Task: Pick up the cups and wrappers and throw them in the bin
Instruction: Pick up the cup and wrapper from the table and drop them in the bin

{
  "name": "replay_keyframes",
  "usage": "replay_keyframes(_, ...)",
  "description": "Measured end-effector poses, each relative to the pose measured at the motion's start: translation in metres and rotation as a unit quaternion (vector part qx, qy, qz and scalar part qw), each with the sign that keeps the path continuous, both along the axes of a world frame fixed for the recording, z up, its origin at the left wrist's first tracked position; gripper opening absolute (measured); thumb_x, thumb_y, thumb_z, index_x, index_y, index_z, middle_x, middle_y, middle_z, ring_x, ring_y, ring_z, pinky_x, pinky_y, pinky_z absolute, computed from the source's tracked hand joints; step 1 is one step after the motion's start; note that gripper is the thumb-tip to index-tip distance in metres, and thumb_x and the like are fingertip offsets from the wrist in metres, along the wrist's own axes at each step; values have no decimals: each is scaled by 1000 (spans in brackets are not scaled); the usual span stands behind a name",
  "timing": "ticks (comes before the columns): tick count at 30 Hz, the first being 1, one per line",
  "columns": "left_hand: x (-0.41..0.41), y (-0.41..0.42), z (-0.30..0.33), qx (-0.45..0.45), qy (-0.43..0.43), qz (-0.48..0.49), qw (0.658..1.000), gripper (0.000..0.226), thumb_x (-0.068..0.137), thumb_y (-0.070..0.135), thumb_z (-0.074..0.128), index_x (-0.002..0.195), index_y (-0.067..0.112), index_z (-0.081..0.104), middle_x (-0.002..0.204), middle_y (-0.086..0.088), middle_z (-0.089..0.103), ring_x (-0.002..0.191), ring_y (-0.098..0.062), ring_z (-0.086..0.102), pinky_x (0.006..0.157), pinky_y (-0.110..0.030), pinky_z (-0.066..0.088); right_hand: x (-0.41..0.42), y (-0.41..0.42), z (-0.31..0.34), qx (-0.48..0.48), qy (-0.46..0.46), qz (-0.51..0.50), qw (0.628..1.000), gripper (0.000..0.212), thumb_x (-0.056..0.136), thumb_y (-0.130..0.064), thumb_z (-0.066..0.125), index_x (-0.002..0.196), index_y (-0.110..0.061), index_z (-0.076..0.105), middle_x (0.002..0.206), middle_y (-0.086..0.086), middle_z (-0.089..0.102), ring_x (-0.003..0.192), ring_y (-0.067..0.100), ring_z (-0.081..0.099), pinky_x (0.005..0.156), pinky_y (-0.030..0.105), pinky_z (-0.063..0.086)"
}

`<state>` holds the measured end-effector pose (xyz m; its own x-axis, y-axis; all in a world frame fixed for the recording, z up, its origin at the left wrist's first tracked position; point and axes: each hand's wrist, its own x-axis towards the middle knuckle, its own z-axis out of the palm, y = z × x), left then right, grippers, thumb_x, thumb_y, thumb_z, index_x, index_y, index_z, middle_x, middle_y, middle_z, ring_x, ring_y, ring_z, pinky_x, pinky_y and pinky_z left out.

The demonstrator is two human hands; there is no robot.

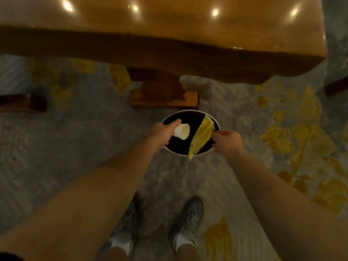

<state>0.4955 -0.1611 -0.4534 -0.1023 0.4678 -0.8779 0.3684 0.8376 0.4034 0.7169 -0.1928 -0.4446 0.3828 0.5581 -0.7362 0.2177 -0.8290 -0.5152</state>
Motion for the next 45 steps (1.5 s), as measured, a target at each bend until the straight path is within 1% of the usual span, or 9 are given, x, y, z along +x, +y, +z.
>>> replay_keyframes(5,-2,8,15,65,28,-43,997,37,83,56,62,75,20,58,92,-9,69,85,-26,68,80,-40,55,-9,5,16,15,-22,51,998,21,80,-23,72,99,-14,72,81,9,72,73,27,71,75,49,62)
replay_keyframes(11,-24,7,54,141,71,-143,977,45,82,52,66,112,18,63,115,-5,65,99,-21,62,74,-32,46,-25,3,67,41,-77,207,974,17,85,-32,68,100,-22,70,83,-5,69,73,12,63,57,23,43)
replay_keyframes(15,-45,0,101,168,79,-197,963,42,82,53,65,107,20,65,111,-3,70,96,-21,65,74,-31,46,-32,-8,108,40,-119,265,956,21,86,-34,65,105,-25,69,75,-15,64,67,4,55,52,18,36)
replay_keyframes(19,-64,-19,146,179,84,-235,952,27,80,56,64,91,32,60,105,2,70,94,-18,64,72,-29,42,-41,-21,127,-18,-131,330,935,32,89,-35,59,119,-24,66,103,2,72,83,21,65,67,28,51)
replay_keyframes(24,-89,-32,118,213,68,-205,953,29,70,61,62,73,33,54,74,19,62,80,-11,64,66,-27,42,-73,-10,44,-68,-133,439,886,53,97,-32,49,148,-17,42,147,16,50,127,37,52,99,40,45)
replay_keyframes(30,-104,-52,38,269,110,-202,935,26,75,51,69,89,31,62,76,14,63,75,-12,66,69,-29,49,-107,3,-78,-74,-184,492,847,45,99,-41,41,135,-17,52,128,15,59,113,35,58,86,43,46)
replay_keyframes(35,-103,-65,23,232,123,-246,933,34,82,51,67,104,25,65,94,9,68,77,-10,59,64,-25,43,-104,7,-111,-122,-195,529,817,46,101,-39,38,134,-11,53,134,19,57,120,39,55,99,48,44)
replay_keyframes(41,-96,-63,75,222,116,-308,918,32,84,49,65,107,26,64,102,4,70,88,-15,63,77,-35,53,-89,10,-14,-88,-181,569,797,36,99,-30,45,129,-15,60,122,13,65,108,33,63,92,45,53)
replay_keyframes(45,-84,-48,142,238,119,-364,892,31,86,48,62,108,26,63,107,1,71,98,-19,65,75,-31,47,-63,-7,101,-15,-180,543,820,23,93,-33,51,104,-20,66,102,8,70,88,29,68,73,40,57)
